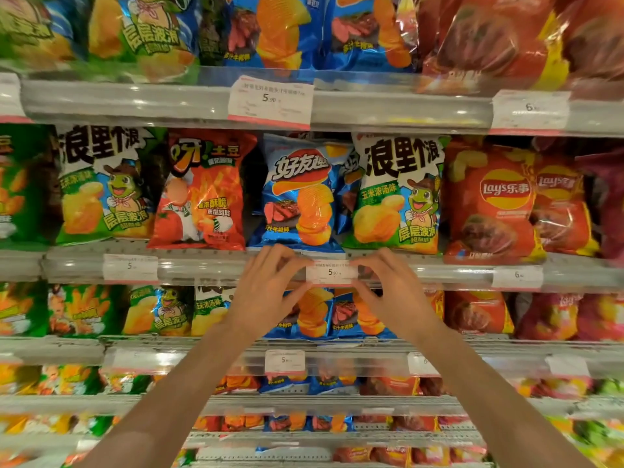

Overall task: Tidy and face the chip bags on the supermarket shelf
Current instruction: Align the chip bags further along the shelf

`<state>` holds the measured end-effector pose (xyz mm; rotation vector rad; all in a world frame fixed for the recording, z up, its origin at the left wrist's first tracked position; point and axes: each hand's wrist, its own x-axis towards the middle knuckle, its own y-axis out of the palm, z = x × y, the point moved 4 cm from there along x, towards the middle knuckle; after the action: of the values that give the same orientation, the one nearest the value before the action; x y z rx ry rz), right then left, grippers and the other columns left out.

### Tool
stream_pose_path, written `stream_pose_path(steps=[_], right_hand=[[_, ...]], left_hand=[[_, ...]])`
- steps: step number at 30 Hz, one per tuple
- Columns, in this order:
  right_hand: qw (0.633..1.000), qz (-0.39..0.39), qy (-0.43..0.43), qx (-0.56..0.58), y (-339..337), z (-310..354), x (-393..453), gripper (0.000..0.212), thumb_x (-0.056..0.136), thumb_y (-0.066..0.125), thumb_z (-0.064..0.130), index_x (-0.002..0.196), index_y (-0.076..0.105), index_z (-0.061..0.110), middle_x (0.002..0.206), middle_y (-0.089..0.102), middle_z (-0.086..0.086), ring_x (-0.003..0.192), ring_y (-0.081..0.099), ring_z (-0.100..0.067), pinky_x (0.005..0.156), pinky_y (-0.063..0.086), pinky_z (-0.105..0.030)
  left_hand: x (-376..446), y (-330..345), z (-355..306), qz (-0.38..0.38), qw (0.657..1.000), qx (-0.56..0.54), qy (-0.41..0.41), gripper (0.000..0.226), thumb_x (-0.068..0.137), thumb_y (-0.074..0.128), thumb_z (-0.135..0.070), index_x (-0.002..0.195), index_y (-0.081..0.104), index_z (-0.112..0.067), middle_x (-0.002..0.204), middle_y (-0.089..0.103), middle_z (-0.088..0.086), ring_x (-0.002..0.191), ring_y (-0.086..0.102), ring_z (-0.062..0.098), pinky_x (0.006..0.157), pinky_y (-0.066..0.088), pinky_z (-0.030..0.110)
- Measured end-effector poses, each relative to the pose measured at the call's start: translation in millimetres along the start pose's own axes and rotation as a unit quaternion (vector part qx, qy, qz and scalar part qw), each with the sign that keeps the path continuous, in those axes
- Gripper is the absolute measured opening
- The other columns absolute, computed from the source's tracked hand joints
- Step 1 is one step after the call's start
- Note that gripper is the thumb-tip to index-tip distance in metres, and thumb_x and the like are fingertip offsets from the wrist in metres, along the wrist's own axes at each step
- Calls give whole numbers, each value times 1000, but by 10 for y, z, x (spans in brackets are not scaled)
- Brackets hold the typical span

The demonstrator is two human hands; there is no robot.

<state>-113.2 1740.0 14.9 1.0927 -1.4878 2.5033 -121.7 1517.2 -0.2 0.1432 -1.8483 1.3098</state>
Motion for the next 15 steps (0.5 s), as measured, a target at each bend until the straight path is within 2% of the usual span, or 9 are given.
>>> stream_pose_path(steps=[4, 8, 11, 15], right_hand=[[1000, 12, 21, 10, -10, -13, 30, 26, 89, 74, 19, 115, 68, 15, 97, 58, 3, 84, 56, -11, 78, 52, -30], [991, 11, 79, 107, -141, -13, 198, 31, 92, 69, 37, 120, 64, 23, 94, 63, 11, 85, 61, -3, 76, 55, -28], [986, -22, 101, 134, -226, 70, 518, 43, 93, 66, 43, 131, 55, 28, 108, 64, 9, 96, 62, -2, 85, 57, -29], [979, 57, 108, 165, -50, 237, 1016, 84, 89, 72, 42, 156, 22, 34, 142, 48, -8, 121, 56, -20, 102, 50, -39]], left_hand=[[-15, 40, 32, -12, 1000, -16, -8, 38, 87, 74, -35, 121, 66, -20, 108, 57, 4, 103, 53, 24, 85, 46, 41], [-19, 51, 36, -4, 1000, -20, -13, 39, 87, 73, -37, 122, 65, -20, 109, 57, 3, 104, 53, 23, 85, 47, 42], [-14, 40, 31, 3, 1000, -22, -19, 40, 88, 70, -40, 123, 65, -21, 110, 56, 1, 105, 52, 22, 86, 46, 42], [-16, 14, 10, 15, 999, -31, -26, 41, 88, 73, -37, 125, 63, -22, 111, 56, 1, 106, 52, 22, 85, 47, 42]])
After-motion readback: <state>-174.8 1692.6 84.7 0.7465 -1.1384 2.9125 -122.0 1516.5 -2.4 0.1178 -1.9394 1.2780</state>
